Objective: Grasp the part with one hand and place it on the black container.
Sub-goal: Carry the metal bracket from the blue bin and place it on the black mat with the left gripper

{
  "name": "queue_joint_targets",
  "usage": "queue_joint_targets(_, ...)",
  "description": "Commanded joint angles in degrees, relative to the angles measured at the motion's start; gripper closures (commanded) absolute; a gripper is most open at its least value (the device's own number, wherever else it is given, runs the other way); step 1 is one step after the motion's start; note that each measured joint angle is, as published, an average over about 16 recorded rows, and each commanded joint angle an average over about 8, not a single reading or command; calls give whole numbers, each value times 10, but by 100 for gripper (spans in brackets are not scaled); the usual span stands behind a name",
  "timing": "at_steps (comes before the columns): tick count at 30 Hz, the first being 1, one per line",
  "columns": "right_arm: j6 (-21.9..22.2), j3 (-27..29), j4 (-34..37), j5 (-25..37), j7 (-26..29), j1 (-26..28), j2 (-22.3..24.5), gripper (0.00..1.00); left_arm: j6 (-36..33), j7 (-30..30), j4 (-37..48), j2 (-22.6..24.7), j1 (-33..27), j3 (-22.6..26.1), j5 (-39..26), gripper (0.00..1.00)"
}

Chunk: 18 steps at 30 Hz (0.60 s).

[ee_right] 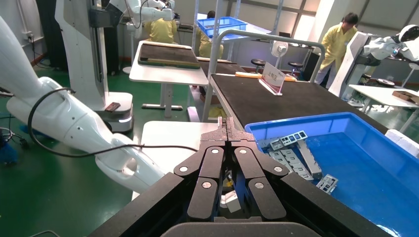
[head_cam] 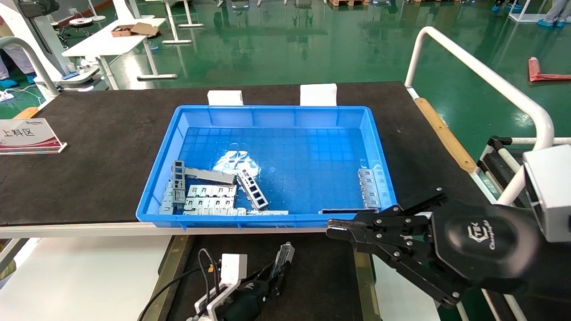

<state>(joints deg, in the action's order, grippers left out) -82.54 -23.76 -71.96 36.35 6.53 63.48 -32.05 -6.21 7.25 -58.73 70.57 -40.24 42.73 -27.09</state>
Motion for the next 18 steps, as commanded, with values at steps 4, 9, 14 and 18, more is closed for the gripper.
queue_joint_targets(4,0,0,0,0,0,0,0,100,-13,16,48,38,2,-37,0,100)
queue_joint_targets(9,0,0,0,0,0,0,0,100,-27,38,85,59,-1,-65,-3,100)
queue_joint_targets(14,0,0,0,0,0,0,0,100,-34,53,113,70,-6,-84,6,100)
queue_joint_targets(18,0,0,0,0,0,0,0,100,-37,59,127,73,-12,-85,21,100)
